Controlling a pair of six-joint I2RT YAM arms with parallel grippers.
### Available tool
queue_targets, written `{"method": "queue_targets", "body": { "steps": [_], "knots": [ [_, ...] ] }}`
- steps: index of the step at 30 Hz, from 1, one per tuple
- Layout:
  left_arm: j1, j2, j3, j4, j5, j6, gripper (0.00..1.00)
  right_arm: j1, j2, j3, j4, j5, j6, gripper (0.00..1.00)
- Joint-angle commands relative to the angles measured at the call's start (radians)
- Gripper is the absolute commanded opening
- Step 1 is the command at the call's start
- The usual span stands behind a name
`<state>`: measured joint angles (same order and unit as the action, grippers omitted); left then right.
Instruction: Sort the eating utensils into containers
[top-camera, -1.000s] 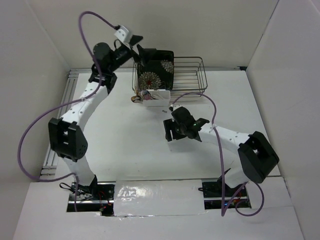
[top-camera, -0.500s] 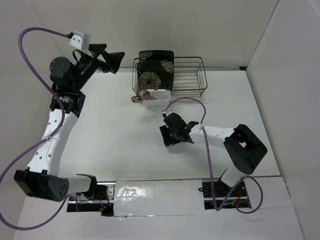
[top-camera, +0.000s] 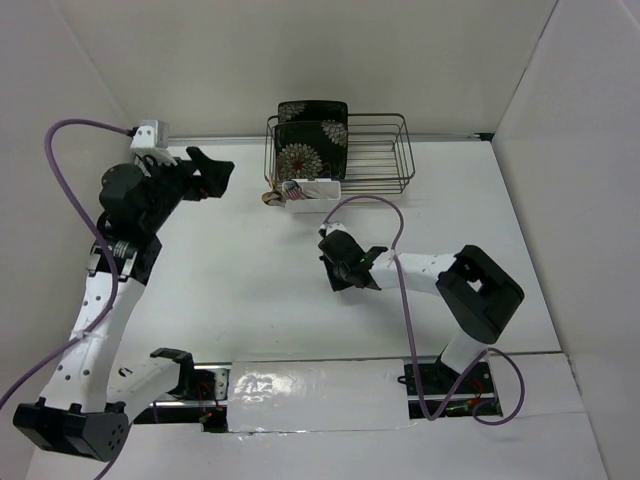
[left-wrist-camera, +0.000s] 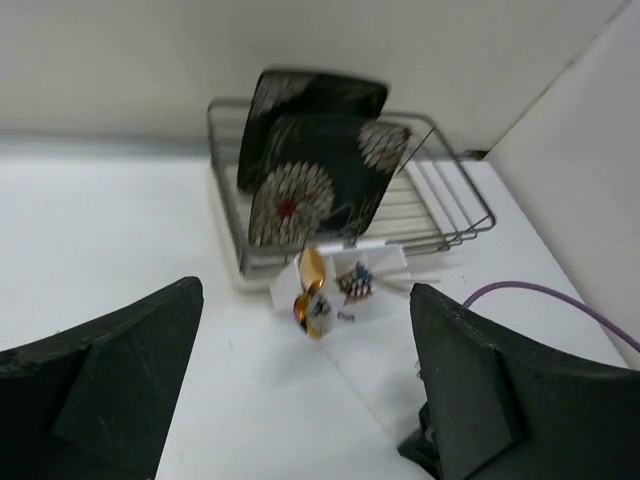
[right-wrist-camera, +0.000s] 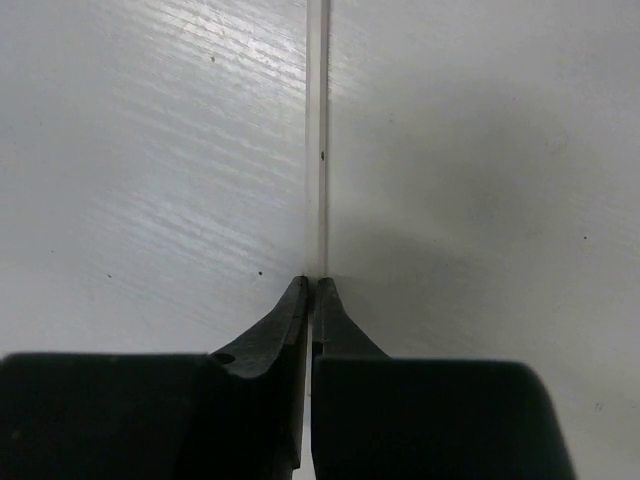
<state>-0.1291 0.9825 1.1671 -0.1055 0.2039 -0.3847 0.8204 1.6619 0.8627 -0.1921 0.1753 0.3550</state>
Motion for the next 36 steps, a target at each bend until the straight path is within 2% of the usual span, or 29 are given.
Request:
{"method": "queue_targets", "body": {
  "steps": [1,3,4,6,7,11,13,19,24,29,31,33,36],
  "knots": [
    [-0.023,0.027,-0.064,-0.187,-0.136,-0.181,0.97,0.023,0.082,-0.039,-0.056,-0.011,0.016,0.0],
    [-0.032,0.042,-0.111,-0.255,-0.164,-0.302,0.94,0.043,0.041,-0.06,-0.056,-0.042,0.01,0.0],
    [-0.067,0.047,-0.133,-0.281,-0.166,-0.342,0.88,0.046,0.013,-0.06,-0.056,-0.062,0.01,0.0],
    [-0.102,0.038,-0.222,-0.29,-0.17,-0.442,0.88,0.048,-0.09,-0.086,-0.018,-0.124,0.013,0.0],
    [-0.124,0.032,-0.259,-0.255,-0.167,-0.518,0.88,0.048,-0.129,-0.112,0.0,-0.144,0.022,0.0],
    [-0.214,0.007,-0.45,-0.169,-0.187,-0.673,0.87,0.048,-0.318,-0.149,0.046,-0.223,0.073,0.0],
    [-0.279,0.03,-0.454,-0.155,-0.19,-0.716,0.87,0.046,-0.358,-0.149,0.046,-0.249,0.078,0.0],
    [-0.374,0.186,-0.432,-0.033,-0.176,-0.781,0.87,0.048,-0.479,-0.122,0.037,-0.267,0.047,0.0],
    [-0.457,0.298,-0.365,0.098,-0.138,-0.763,0.87,0.045,-0.482,-0.102,0.011,-0.258,0.035,0.0],
    [-0.498,0.378,-0.285,0.098,-0.152,-0.753,0.86,0.046,-0.495,-0.08,0.031,-0.258,0.064,0.0],
    [-0.507,0.401,-0.279,0.147,-0.152,-0.749,0.86,0.045,-0.496,-0.056,0.031,-0.258,0.067,0.0],
    [-0.517,0.415,-0.274,0.156,-0.156,-0.757,0.83,0.045,-0.502,-0.044,0.031,-0.258,0.067,0.0],
    [-0.518,0.446,-0.258,0.156,-0.153,-0.755,0.7,0.046,-0.516,-0.019,0.031,-0.258,0.062,0.0]
  ]
}}
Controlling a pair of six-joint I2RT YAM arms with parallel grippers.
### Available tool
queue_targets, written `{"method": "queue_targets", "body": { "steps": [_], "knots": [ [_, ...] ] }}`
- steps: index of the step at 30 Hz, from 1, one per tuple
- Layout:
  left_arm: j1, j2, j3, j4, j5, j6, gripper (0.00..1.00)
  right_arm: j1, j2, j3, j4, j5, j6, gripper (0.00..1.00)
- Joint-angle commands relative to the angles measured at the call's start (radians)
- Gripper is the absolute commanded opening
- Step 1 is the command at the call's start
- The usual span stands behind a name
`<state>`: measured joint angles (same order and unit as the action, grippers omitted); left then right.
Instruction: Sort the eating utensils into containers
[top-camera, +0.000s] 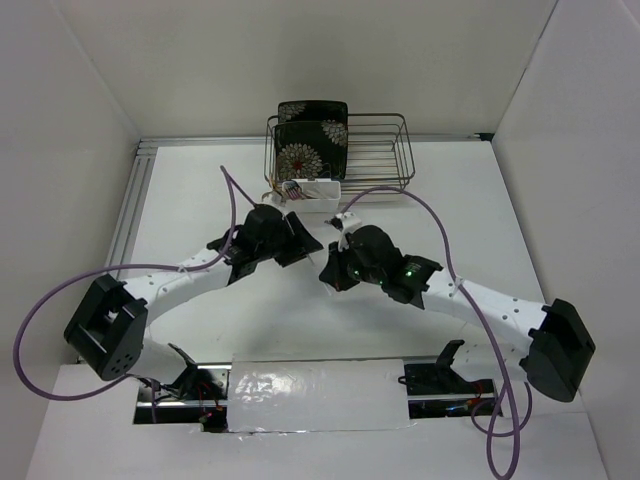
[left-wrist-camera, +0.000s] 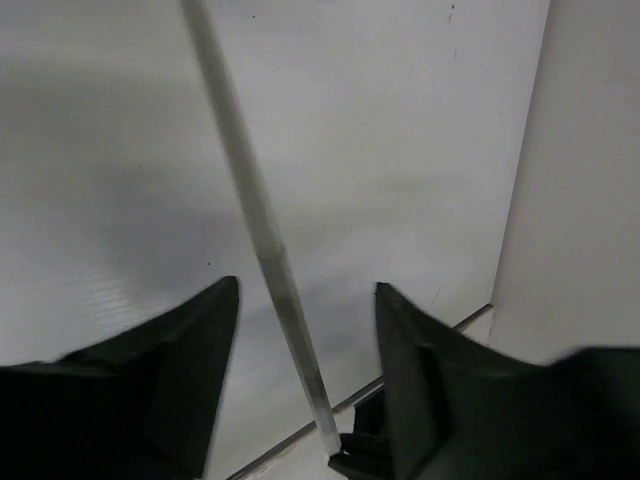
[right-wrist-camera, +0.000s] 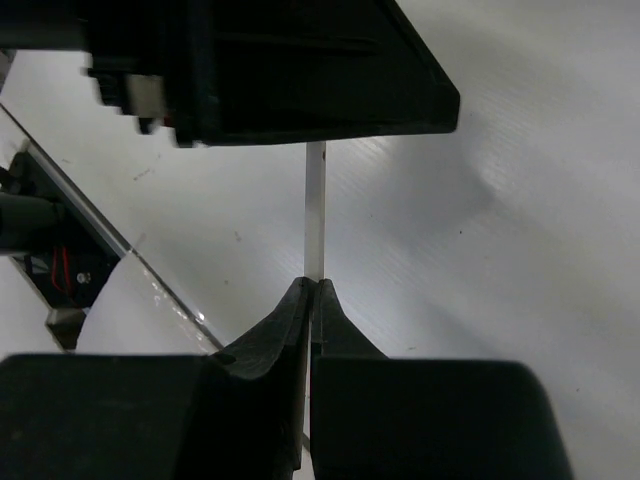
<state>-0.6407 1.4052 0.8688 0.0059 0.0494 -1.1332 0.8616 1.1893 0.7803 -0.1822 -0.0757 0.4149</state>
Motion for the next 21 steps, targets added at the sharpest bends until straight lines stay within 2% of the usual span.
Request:
{"method": "queue_targets", "body": {
  "steps": [1,4,5,6,7,8,12,13,15,16,18,19,21],
  "knots": [
    [-0.008,0.035,0.053,0.045,0.0,-0.005,0.6,0.005,-0.051,0.076,0.012,-0.007,0.001,0.0],
    [-0.011,0.04,0.078,0.077,0.037,0.024,0.43,0.005,-0.045,0.097,-0.014,0.004,-0.002,0.0],
    [-0.014,0.038,0.082,0.086,0.05,0.035,0.32,0.004,-0.039,0.106,-0.023,0.004,-0.004,0.0],
    [-0.017,0.034,0.096,0.092,0.072,0.052,0.25,0.002,-0.036,0.115,-0.048,0.004,-0.004,0.0],
    [-0.02,0.032,0.095,0.097,0.073,0.05,0.08,0.004,-0.017,0.141,-0.065,0.014,-0.002,0.0],
    [-0.025,0.02,0.114,0.1,0.076,0.062,0.01,0.002,-0.017,0.158,-0.085,0.025,-0.002,0.02],
    [-0.03,-0.017,0.142,0.141,0.061,0.148,0.0,-0.019,0.012,0.285,-0.242,0.122,0.035,0.29],
    [-0.027,-0.04,0.156,0.193,0.05,0.241,0.0,-0.03,0.009,0.345,-0.3,0.131,0.03,0.59],
    [-0.02,-0.066,0.168,0.273,0.053,0.358,0.0,-0.054,-0.005,0.399,-0.347,0.14,0.022,0.75],
    [-0.014,-0.081,0.176,0.32,0.105,0.482,0.0,-0.07,-0.017,0.421,-0.374,0.167,0.016,0.87],
    [0.01,-0.081,0.234,0.436,0.17,0.594,0.0,-0.119,-0.071,0.458,-0.385,0.177,0.005,1.0],
    [0.025,-0.066,0.264,0.465,0.232,0.698,0.0,-0.139,-0.094,0.468,-0.385,0.177,-0.008,1.0],
    [0.065,-0.008,0.383,0.499,0.3,0.791,0.0,-0.205,-0.108,0.468,-0.404,0.177,-0.031,1.0]
  ]
}}
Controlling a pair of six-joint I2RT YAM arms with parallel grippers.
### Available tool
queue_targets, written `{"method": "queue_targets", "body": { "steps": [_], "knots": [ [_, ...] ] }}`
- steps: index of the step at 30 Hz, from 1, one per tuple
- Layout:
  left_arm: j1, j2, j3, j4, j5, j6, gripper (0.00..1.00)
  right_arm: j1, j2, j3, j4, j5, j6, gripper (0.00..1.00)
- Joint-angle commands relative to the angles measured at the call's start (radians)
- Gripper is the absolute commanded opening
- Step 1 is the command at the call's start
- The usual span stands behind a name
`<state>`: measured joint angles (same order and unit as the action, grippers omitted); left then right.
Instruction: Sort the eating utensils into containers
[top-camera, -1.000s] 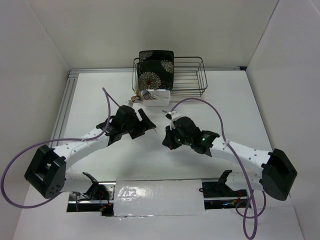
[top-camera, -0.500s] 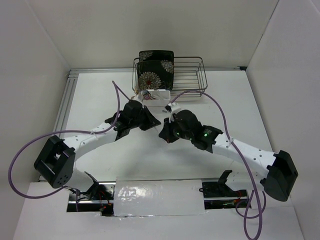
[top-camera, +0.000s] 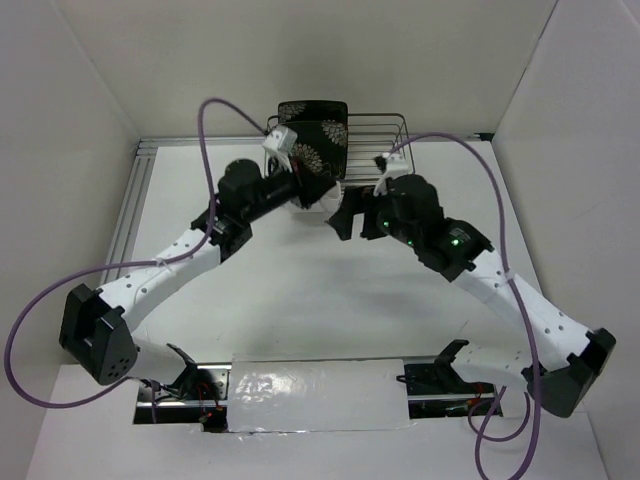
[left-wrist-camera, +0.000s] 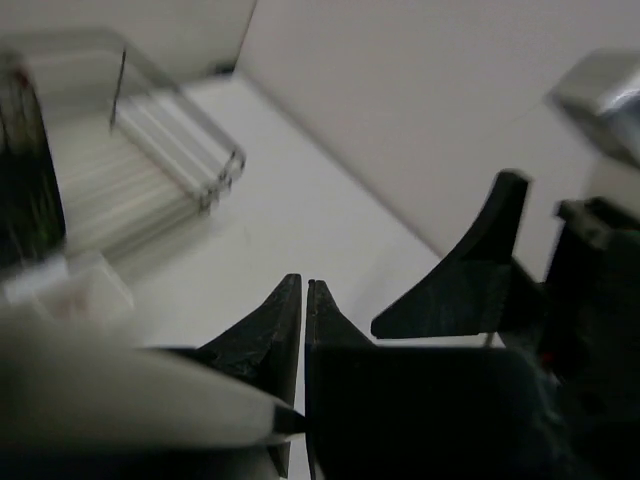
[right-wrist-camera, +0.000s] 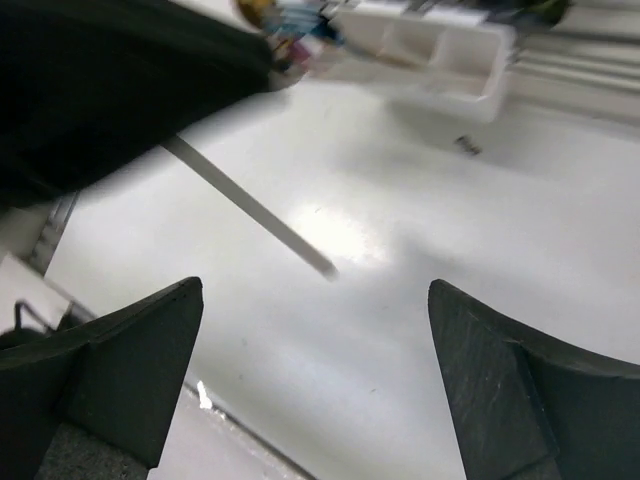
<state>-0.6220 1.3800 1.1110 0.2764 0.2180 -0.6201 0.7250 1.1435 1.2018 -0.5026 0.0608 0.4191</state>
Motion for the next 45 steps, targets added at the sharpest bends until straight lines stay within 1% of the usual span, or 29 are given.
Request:
{"method": "queue_targets", "body": {
  "steps": [1,2,3,5,6,7,10,14,16,18,20,23,26,31,34,38,41,42,44,45],
  "knots": [
    [0.045,0.043,0.182,0.233,0.191,0.349,0.0,-0.088,-0.062,0.047,-0.092,0.04,-0.04,1.0],
    [0.06,0.068,0.264,0.242,0.22,0.384,0.0,-0.105,-0.062,0.038,-0.106,0.04,-0.042,1.0],
    [0.076,0.121,0.3,0.242,0.24,0.413,0.0,-0.117,-0.062,0.025,-0.106,0.04,-0.042,1.0],
    [0.085,0.164,0.347,0.291,0.311,0.479,0.0,-0.163,-0.067,-0.022,-0.106,0.004,-0.029,1.0],
    [0.108,0.209,0.354,0.369,0.328,0.491,0.0,-0.164,-0.071,-0.042,-0.091,0.004,-0.025,1.0],
    [0.122,0.23,0.358,0.403,0.387,0.505,0.0,-0.168,-0.08,-0.062,-0.079,-0.006,-0.005,1.0],
    [0.153,0.316,0.38,0.519,0.478,0.546,0.0,-0.171,-0.116,-0.131,-0.025,-0.015,0.017,1.0],
    [0.185,0.382,0.386,0.527,0.535,0.586,0.0,-0.173,-0.131,-0.151,-0.014,0.045,0.017,1.0],
    [0.197,0.405,0.349,0.54,0.546,0.602,0.0,-0.171,-0.139,-0.151,-0.014,0.065,-0.011,1.0],
    [0.228,0.415,0.342,0.556,0.552,0.588,0.0,-0.174,-0.152,-0.162,-0.001,0.088,-0.026,1.0],
    [0.239,0.444,0.34,0.573,0.599,0.573,0.0,-0.174,-0.154,-0.162,-0.001,0.097,-0.048,1.0],
    [0.272,0.482,0.354,0.546,0.67,0.562,0.0,-0.174,-0.146,-0.162,0.021,0.119,-0.045,1.0],
    [0.275,0.519,0.346,0.556,0.74,0.562,0.0,-0.176,-0.13,-0.162,0.064,0.132,-0.045,1.0],
    [0.275,0.559,0.368,0.531,0.788,0.563,0.01,-0.176,-0.111,-0.153,0.088,0.142,-0.036,1.0],
    [0.278,0.582,0.369,0.529,0.782,0.574,0.02,-0.176,-0.107,-0.153,0.088,0.163,-0.037,1.0],
    [0.278,0.594,0.368,0.518,0.793,0.583,0.06,-0.177,-0.077,-0.131,0.088,0.163,-0.046,1.0],
    [0.278,0.591,0.359,0.526,0.793,0.579,0.13,-0.177,-0.065,-0.122,0.088,0.151,-0.039,1.0],
    [0.28,0.59,0.355,0.532,0.79,0.579,0.21,-0.179,-0.061,-0.122,0.088,0.142,-0.039,1.0],
    [0.28,0.588,0.355,0.534,0.785,0.577,0.31,-0.177,-0.065,-0.122,0.088,0.142,-0.029,1.0],
    [0.283,0.584,0.358,0.531,0.785,0.579,0.4,-0.179,-0.065,-0.122,0.088,0.142,-0.022,1.0]
  ]
}}
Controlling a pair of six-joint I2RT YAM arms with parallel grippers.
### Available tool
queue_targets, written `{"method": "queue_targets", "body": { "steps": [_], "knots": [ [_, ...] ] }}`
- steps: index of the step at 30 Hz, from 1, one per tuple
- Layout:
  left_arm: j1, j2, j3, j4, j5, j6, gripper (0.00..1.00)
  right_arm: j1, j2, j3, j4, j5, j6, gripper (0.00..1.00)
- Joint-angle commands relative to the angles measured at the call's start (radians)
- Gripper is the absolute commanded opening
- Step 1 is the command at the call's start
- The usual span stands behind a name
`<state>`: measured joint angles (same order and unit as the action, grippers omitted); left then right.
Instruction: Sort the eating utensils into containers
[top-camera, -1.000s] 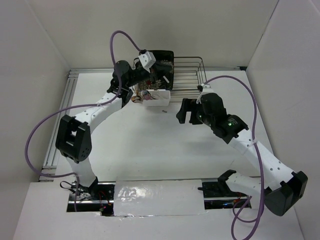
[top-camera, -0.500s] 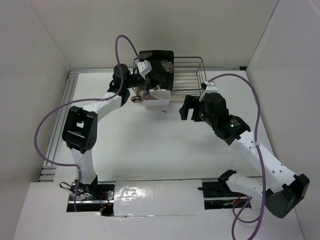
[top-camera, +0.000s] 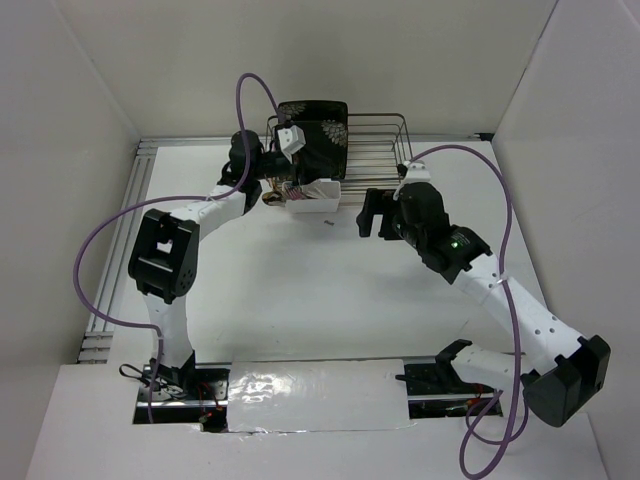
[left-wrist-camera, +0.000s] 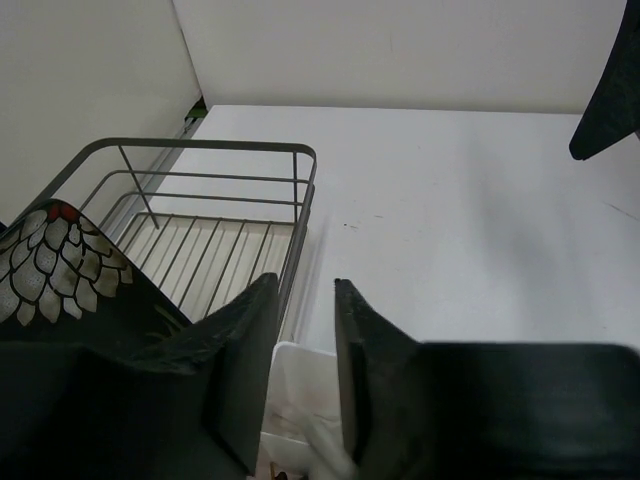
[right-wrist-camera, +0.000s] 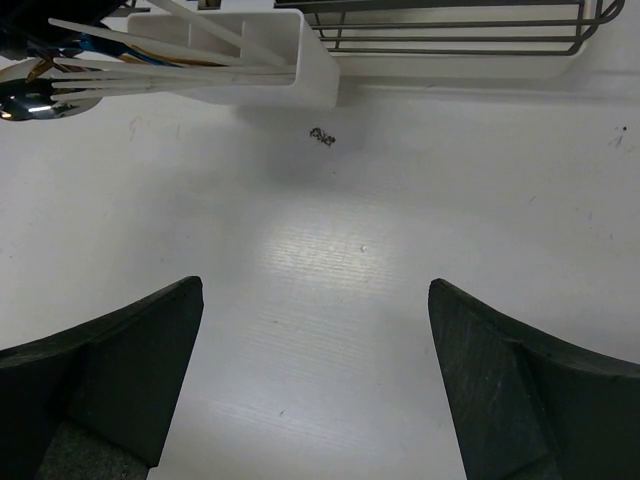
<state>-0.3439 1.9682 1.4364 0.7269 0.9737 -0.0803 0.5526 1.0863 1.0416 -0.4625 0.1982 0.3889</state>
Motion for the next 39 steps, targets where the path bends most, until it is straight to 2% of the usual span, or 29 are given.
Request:
{"method": "queue_targets", "body": {
  "steps": [1,2,3,6,7,9,12,13,18,20,21,22,24,25,28,29,32,35,39],
  "knots": [
    [0.005,-0.008,0.038,0.074,0.026,0.04,0.45,-0.006,-0.012,0.028,0.048,0.004,0.007,1.0],
    [0.005,-0.012,0.044,0.069,0.02,0.046,0.51,-0.005,-0.019,0.028,0.059,0.004,0.007,1.0],
    [0.008,-0.023,0.058,0.037,-0.001,0.048,0.62,-0.005,-0.02,0.028,0.059,0.004,0.005,1.0],
    [0.025,-0.046,0.094,0.002,-0.043,0.025,0.72,-0.006,-0.031,0.017,0.059,0.004,0.008,1.0],
    [0.035,-0.054,0.102,0.002,-0.044,0.008,0.8,-0.005,-0.034,0.017,0.059,0.004,0.013,1.0],
    [0.057,-0.074,0.122,0.015,-0.041,-0.061,0.87,-0.005,-0.035,0.008,0.059,0.004,0.018,1.0],
    [0.121,-0.12,0.177,0.017,-0.05,-0.146,0.9,-0.002,-0.031,0.008,0.068,0.004,0.024,1.0],
    [0.118,-0.14,0.214,0.011,-0.067,-0.174,0.99,-0.005,-0.031,0.008,0.068,0.004,0.025,1.0],
    [0.212,-0.222,0.338,-0.163,-0.093,-0.242,1.0,-0.005,-0.025,0.017,0.068,0.004,0.019,1.0],
    [0.246,-0.284,0.389,-0.363,-0.121,-0.222,1.0,-0.005,-0.034,0.017,0.068,0.018,0.01,1.0],
    [0.252,-0.305,0.397,-0.521,-0.18,-0.198,1.0,-0.006,-0.034,0.029,0.068,0.038,0.005,1.0],
    [0.252,-0.334,0.395,-0.581,-0.217,-0.181,1.0,-0.006,-0.034,0.041,0.068,0.047,0.002,1.0],
    [0.25,-0.42,0.352,-0.686,-0.295,-0.155,1.0,-0.003,-0.039,0.052,0.068,0.056,-0.021,1.0],
    [0.252,-0.446,0.334,-0.805,-0.373,-0.141,1.0,-0.003,-0.046,0.052,0.087,0.056,-0.033,1.0],
    [0.253,-0.554,0.228,-0.955,-0.457,-0.147,1.0,-0.006,-0.06,0.052,0.097,0.066,-0.059,1.0],
    [0.253,-0.619,0.149,-1.018,-0.507,-0.145,1.0,-0.005,-0.06,0.052,0.097,0.066,-0.068,1.0],
    [0.25,-0.745,-0.005,-1.078,-0.572,-0.177,1.0,-0.003,-0.068,0.061,0.097,0.09,-0.074,1.0],
    [0.252,-1.001,-0.274,-1.086,-0.639,-0.177,1.0,-0.006,-0.103,0.029,0.097,0.09,-0.052,1.0],
    [0.253,-1.196,-0.424,-1.106,-0.716,-0.162,1.0,-0.005,-0.129,-0.024,0.119,0.09,-0.021,1.0]
  ]
}}
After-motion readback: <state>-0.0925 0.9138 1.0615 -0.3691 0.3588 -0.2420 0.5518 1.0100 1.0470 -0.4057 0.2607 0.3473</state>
